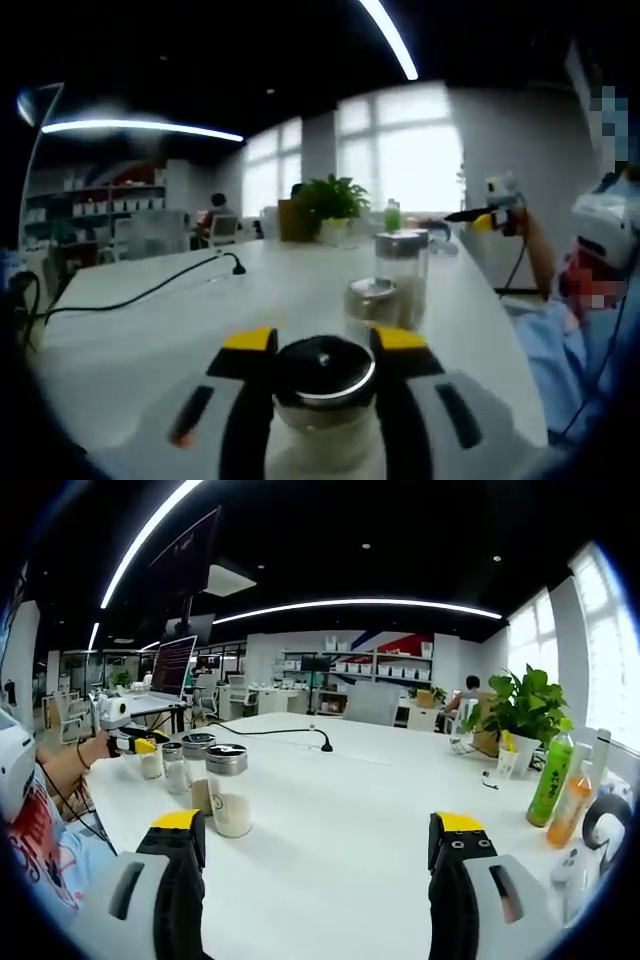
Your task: Rotate the seasoning bottle until the label or dispensing opening points toward the visible target arrow and the bottle remains upright within the marked orientation range
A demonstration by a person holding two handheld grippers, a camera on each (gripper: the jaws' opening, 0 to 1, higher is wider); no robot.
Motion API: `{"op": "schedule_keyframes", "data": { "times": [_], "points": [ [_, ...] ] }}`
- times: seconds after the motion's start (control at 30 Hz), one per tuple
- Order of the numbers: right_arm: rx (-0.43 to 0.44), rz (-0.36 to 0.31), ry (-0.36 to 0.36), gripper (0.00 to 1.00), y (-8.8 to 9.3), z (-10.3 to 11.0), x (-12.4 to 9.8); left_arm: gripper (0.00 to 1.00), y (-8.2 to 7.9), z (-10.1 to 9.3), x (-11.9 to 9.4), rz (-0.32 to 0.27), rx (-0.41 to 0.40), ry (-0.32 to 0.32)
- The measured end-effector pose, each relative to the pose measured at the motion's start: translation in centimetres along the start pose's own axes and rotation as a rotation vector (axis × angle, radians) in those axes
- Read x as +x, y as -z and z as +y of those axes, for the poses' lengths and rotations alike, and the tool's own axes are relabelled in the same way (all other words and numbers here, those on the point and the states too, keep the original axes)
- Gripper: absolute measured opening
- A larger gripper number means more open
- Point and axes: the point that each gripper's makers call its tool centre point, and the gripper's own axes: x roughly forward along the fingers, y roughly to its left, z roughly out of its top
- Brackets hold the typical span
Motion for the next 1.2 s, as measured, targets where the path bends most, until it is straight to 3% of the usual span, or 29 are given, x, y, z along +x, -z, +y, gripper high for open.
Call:
{"op": "schedule_keyframes", "data": {
  "times": [0.23, 0.77, 0.9, 1.0, 1.2],
  "points": [
    [0.0, 0.005, -0.003, 0.96, 0.1, 0.1, 0.1, 0.39, 0.1, -0.2, 0.1, 0.016, 0.015, 0.035],
    [-0.001, 0.009, -0.007, 0.95, 0.2, 0.2, 0.2, 0.39, -0.3, -0.4, 0.1, -0.013, -0.016, 0.071],
    [0.0, 0.009, -0.006, 0.95, 0.2, 0.2, 0.2, 0.43, -0.9, -0.4, -0.4, -0.032, -0.005, 0.048],
    [0.001, 0.011, -0.006, 0.95, 0.3, 0.2, 0.3, 0.56, -1.0, -0.1, -0.5, -0.033, 0.001, 0.006],
    [-0.004, 0.007, -0.007, 0.95, 0.1, 0.2, 0.2, 0.61, -1.1, 0.6, -1.5, -0.039, -0.005, -0.164]
  ]
}}
